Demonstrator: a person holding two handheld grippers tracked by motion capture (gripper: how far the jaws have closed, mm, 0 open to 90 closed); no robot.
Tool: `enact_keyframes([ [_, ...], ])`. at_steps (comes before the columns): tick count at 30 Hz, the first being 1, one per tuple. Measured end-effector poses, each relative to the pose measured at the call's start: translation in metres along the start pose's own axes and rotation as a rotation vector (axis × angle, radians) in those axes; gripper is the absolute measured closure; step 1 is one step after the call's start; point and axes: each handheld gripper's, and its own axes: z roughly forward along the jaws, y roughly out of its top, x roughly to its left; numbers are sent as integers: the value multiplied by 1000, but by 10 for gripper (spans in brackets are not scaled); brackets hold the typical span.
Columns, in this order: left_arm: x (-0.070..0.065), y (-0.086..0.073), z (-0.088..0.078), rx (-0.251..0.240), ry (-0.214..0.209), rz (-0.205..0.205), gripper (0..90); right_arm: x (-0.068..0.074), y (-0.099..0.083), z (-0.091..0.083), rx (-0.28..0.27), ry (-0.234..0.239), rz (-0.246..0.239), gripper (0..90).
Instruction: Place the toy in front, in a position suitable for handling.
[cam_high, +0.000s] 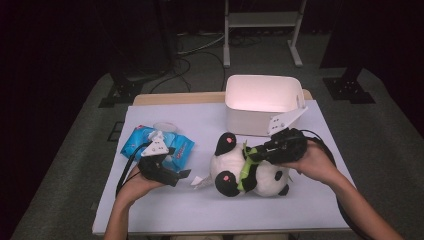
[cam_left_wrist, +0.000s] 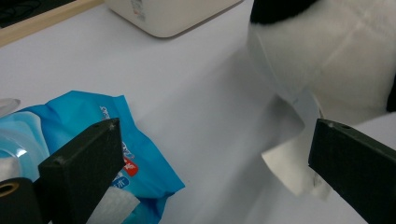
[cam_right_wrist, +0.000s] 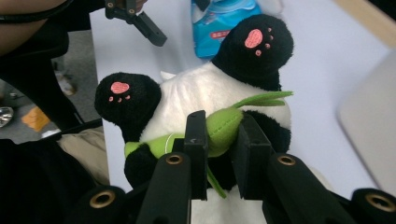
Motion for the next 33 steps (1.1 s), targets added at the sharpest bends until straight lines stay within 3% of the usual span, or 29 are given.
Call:
enact_keyframes([
  [1, 0, 0, 0, 0, 0, -2, 27, 0, 1, 12, 10, 19, 0, 763],
  [2, 1, -1, 0, 2, 0, -3, 27, 0, 1, 12, 10, 19, 0, 763],
  [3, 2, -2, 1, 8, 1, -2, 27, -1, 1, 25, 30, 39, 3, 761],
  [4, 2, -2, 1, 8, 1, -2, 27, -1, 1, 25, 30, 39, 3, 761],
  [5, 2, -2, 1, 14, -1, -7, 27, -3, -3, 40, 56, 56, 12, 754],
  [9, 2, -3, 2, 15, -5, -5, 27, -8, -9, 50, 31, 96, 41, 726],
  [15, 1, -4, 5, 23, -9, -10, 27, -16, -23, 42, -7, 93, 73, 586],
  [18, 1, -4, 5, 24, -8, -9, 27, -18, -33, 32, -12, 65, 84, 537],
  [22, -1, -2, 5, 18, -6, -6, 27, -23, -53, 13, -45, 31, 116, 474],
  [23, -2, -2, 5, 22, -9, -1, 27, -26, -66, 4, -56, 16, 137, 448],
  [24, -2, -2, 5, 22, -9, -1, 27, -26, -66, 4, -56, 16, 137, 448],
  [29, -2, -2, 7, 25, -8, -3, 27, -33, -101, -14, -62, -25, 188, 400],
  [33, -3, -2, 10, 35, -13, -4, 27, -35, -115, -20, -80, -43, 217, 359],
])
